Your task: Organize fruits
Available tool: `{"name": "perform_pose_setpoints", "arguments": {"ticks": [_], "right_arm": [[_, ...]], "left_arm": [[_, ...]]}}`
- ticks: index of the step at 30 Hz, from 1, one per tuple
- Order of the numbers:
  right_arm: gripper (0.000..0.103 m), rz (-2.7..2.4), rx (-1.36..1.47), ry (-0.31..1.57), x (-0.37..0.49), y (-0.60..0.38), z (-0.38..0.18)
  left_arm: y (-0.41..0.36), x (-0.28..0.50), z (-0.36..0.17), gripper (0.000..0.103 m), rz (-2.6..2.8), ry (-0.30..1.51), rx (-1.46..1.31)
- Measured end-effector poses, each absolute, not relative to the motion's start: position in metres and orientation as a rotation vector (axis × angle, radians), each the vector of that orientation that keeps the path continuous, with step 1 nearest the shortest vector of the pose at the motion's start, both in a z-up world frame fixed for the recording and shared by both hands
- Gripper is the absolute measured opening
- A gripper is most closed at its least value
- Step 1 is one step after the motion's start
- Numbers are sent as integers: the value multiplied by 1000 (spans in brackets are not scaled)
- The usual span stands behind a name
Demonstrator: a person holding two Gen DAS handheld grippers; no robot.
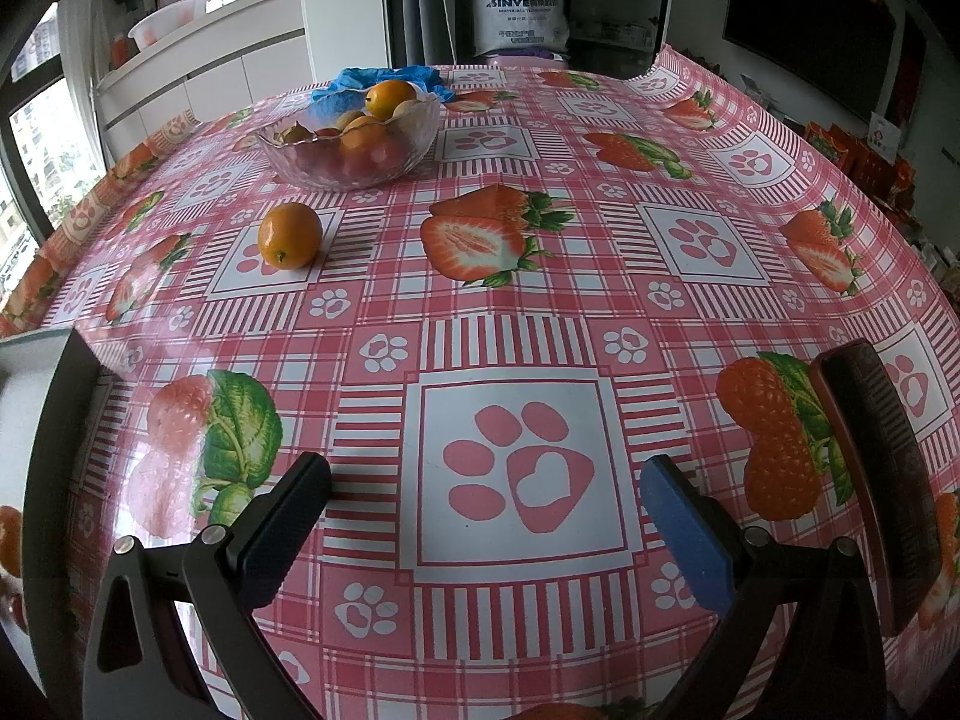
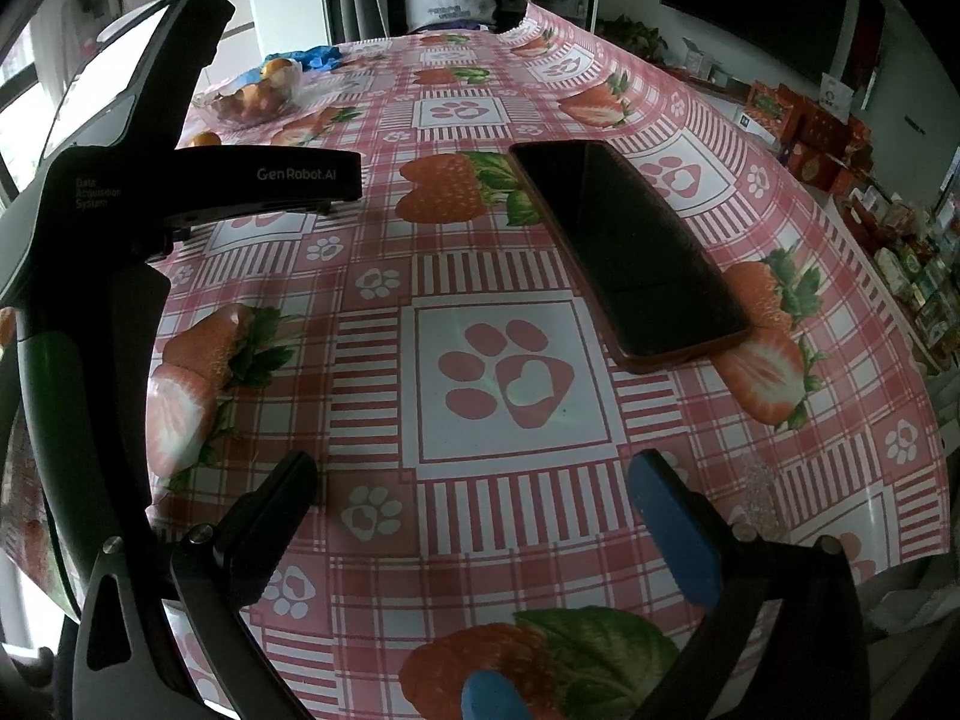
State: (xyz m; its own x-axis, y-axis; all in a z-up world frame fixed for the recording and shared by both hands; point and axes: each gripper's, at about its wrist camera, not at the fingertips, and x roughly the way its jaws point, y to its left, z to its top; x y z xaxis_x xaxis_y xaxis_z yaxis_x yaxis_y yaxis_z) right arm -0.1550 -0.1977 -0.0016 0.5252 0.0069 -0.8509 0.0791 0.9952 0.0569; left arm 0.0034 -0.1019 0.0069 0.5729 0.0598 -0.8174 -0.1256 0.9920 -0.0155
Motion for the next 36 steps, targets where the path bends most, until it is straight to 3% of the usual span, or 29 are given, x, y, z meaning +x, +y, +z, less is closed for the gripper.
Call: {"name": "perform_pose_setpoints", "arguments": {"ticks": [36], "right_arm": [[103, -90, 119, 1023, -157, -202, -6]], "left_arm": [[-102, 5, 6, 103, 107, 956, -75]]}}
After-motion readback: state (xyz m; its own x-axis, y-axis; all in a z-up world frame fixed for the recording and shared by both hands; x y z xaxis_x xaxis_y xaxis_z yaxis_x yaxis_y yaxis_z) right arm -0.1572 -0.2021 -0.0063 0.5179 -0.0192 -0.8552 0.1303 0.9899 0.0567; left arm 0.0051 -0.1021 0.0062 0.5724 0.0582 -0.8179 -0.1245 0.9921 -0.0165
